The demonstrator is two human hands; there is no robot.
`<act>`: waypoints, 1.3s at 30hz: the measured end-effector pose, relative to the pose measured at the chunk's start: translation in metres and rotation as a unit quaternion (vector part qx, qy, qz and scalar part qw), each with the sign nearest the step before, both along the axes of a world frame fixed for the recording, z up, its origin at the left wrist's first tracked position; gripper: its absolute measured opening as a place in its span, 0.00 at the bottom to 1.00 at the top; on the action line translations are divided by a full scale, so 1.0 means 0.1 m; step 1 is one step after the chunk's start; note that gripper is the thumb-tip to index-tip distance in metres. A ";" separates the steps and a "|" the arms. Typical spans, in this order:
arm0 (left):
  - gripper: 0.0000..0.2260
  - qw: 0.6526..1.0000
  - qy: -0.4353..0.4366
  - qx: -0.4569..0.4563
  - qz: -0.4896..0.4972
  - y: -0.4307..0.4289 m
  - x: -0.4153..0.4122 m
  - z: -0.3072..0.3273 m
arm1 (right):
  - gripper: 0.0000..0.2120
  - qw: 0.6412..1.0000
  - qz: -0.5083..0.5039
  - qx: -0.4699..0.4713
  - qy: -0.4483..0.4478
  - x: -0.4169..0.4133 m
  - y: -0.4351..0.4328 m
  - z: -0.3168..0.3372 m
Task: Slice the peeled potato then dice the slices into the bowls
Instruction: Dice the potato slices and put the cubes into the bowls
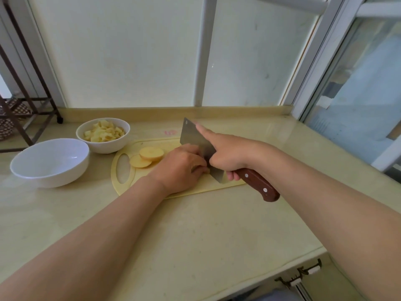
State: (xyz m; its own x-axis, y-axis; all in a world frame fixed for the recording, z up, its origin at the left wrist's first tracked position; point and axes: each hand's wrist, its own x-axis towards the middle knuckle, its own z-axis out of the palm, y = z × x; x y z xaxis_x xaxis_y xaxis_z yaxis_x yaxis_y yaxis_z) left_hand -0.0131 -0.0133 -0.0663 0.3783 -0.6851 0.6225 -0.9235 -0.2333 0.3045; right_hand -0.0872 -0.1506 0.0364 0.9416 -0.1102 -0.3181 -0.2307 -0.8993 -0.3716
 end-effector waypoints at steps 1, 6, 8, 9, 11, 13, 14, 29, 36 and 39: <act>0.02 1.000 -0.001 -0.003 0.001 -0.01 -0.01 0.00 | 0.46 1.000 0.000 0.002 0.008 -0.02 -0.03 0.01; 0.02 1.000 -0.002 -0.009 0.009 -0.01 0.01 0.00 | 0.47 0.999 -0.002 0.031 0.006 -0.19 -0.15 0.06; 0.02 1.000 0.006 -0.004 0.017 -0.01 0.01 -0.02 | 0.46 0.996 -0.017 0.077 -0.029 -0.23 -0.25 0.07; 0.01 1.000 0.007 -0.004 0.019 -0.02 0.01 -0.03 | 0.45 0.992 -0.033 0.106 -0.053 -0.25 -0.32 0.09; 0.01 1.000 0.009 -0.003 0.023 -0.02 0.01 -0.03 | 0.44 0.977 -0.075 0.177 -0.094 -0.27 -0.51 0.10; 0.01 1.000 0.014 0.001 0.023 -0.02 0.01 -0.03 | 0.43 0.953 -0.120 0.254 -0.114 -0.30 -0.73 0.05; 0.01 1.000 0.017 0.005 0.024 -0.02 0.02 -0.03 | 0.43 0.941 -0.140 0.285 -0.117 -0.30 -0.83 0.00; 0.36 0.965 0.139 0.195 0.105 -0.06 -0.02 0.10 | 0.43 0.903 -0.154 0.384 -0.113 0.09 -1.11 -0.61; 0.35 0.957 0.153 0.219 0.112 -0.09 0.00 0.11 | 0.45 0.922 -0.110 0.364 -0.072 0.05 -1.14 -0.60; 0.35 0.958 0.166 0.207 0.111 -0.09 0.01 0.11 | 0.45 0.924 -0.088 0.368 -0.058 0.04 -1.09 -0.60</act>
